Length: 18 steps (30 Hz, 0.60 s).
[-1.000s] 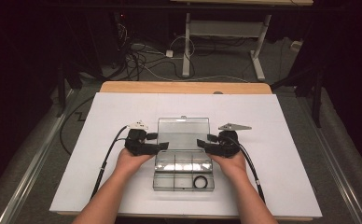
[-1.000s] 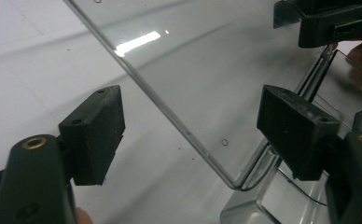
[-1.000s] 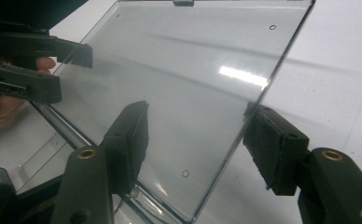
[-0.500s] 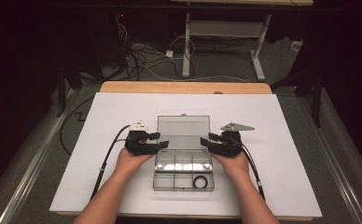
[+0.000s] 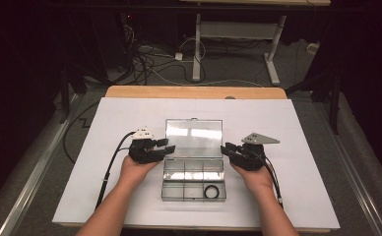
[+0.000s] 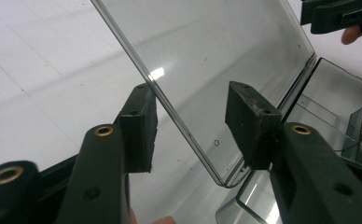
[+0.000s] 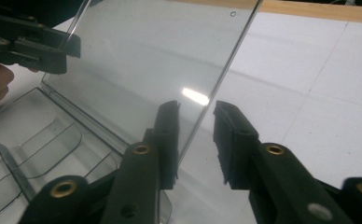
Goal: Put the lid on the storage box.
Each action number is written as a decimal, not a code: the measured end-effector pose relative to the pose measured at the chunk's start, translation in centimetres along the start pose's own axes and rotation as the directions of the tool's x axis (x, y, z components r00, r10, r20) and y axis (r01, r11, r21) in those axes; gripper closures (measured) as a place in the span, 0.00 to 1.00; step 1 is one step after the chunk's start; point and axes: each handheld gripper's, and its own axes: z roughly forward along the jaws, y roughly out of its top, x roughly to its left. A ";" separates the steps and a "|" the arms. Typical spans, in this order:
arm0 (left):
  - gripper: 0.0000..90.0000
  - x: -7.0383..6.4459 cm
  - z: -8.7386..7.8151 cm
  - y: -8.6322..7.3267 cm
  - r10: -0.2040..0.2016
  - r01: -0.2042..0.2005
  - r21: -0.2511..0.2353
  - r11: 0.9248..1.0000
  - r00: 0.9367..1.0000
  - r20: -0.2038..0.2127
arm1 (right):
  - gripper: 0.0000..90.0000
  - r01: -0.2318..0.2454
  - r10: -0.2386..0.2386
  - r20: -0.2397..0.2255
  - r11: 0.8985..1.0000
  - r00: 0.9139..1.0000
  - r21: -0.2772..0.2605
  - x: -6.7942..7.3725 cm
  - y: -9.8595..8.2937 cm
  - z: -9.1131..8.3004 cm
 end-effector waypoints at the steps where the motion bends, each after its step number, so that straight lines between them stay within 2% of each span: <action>1: 0.60 -0.1 -0.1 0.0 0.002 -0.002 -0.004 1.000 1.000 -0.002 | 0.83 0.005 -0.005 0.001 1.000 1.000 0.000 0.1 -0.1 -0.2; 4: 0.63 -0.2 -0.3 -0.1 0.012 -0.012 -0.015 1.000 1.000 -0.006 | 0.90 0.007 -0.007 0.005 1.000 1.000 -0.003 0.3 -0.3 -0.5; 8: 0.68 -0.4 -0.7 -0.2 0.023 -0.023 -0.030 0.999 1.000 -0.013 | 0.94 -0.002 0.002 0.016 1.000 1.000 -0.008 0.8 -0.4 -0.9; 11: 0.71 -0.5 -1.0 -0.3 0.032 -0.032 -0.034 0.999 0.999 -0.022 | 0.99 0.023 -0.023 0.019 1.000 1.000 -0.015 1.4 -0.4 -1.0; 18: 0.78 -1.0 -1.7 -0.5 0.057 -0.059 -0.054 0.997 0.998 -0.038 | 1.00 0.075 -0.075 -0.009 0.997 0.997 -0.033 2.7 -0.3 -1.0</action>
